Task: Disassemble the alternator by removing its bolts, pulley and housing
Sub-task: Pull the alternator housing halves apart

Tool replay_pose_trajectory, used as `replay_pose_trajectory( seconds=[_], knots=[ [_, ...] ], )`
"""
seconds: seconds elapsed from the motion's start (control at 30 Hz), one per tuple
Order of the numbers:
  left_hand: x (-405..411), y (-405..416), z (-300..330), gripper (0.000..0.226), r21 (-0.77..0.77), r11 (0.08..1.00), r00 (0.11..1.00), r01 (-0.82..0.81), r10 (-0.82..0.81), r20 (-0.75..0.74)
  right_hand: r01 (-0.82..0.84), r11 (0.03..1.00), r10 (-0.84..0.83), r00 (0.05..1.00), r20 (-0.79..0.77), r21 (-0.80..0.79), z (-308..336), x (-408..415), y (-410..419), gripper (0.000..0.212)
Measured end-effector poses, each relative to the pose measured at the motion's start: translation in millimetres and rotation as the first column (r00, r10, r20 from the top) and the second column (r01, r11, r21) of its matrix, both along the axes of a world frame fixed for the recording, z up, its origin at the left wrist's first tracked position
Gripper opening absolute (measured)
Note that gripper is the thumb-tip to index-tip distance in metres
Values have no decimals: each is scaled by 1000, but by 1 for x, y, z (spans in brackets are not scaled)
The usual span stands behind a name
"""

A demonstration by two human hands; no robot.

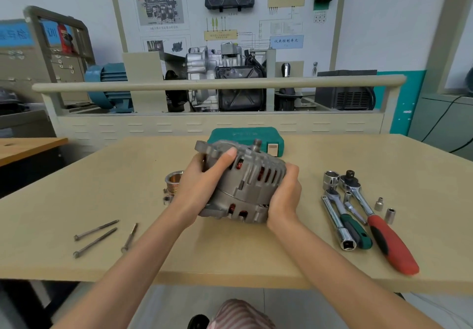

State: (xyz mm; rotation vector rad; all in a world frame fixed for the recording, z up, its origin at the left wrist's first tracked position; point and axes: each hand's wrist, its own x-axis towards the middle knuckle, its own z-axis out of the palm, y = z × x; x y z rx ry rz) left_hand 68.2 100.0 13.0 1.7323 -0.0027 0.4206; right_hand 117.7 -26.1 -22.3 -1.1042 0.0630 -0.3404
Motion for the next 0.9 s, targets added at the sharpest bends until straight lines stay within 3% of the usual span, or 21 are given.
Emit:
replay_pose_trajectory(
  seconds=[0.17, 0.27, 0.37, 0.4, 0.53, 0.77, 0.9],
  knots=[
    [14, -3, -18, 53, -49, 998, 996, 28, -24, 86, 143, 983, -117, 971, 208, -115, 1, 6, -8, 32],
    [32, 2, -33, 46, -92, 996, 1000, 8, -6, 25, 159, 956, -73, 942, 327, -245, 4, 11, -10, 23],
    [45, 14, -39, 114, -181, 983, 993, 37, -57, -103, 112, 924, 25, 936, 351, -366, 13, 18, -10, 23],
    [48, 18, -41, 126, -194, 981, 991, 25, -50, -127, 82, 912, 63, 940, 336, -402, 17, 21, -8, 23],
    [51, 29, -43, 133, -247, 969, 988, 16, -52, -142, -5, 831, 180, 949, 260, -557, 26, 26, 3, 19],
    [34, 19, -37, 117, -172, 984, 998, -40, 32, -48, 51, 841, 84, 971, 223, -539, 26, 28, 7, 26],
    [32, 10, -36, 83, -50, 998, 997, -48, 51, 59, 94, 860, 30, 972, 233, -501, 24, 30, 2, 26]
  ],
)
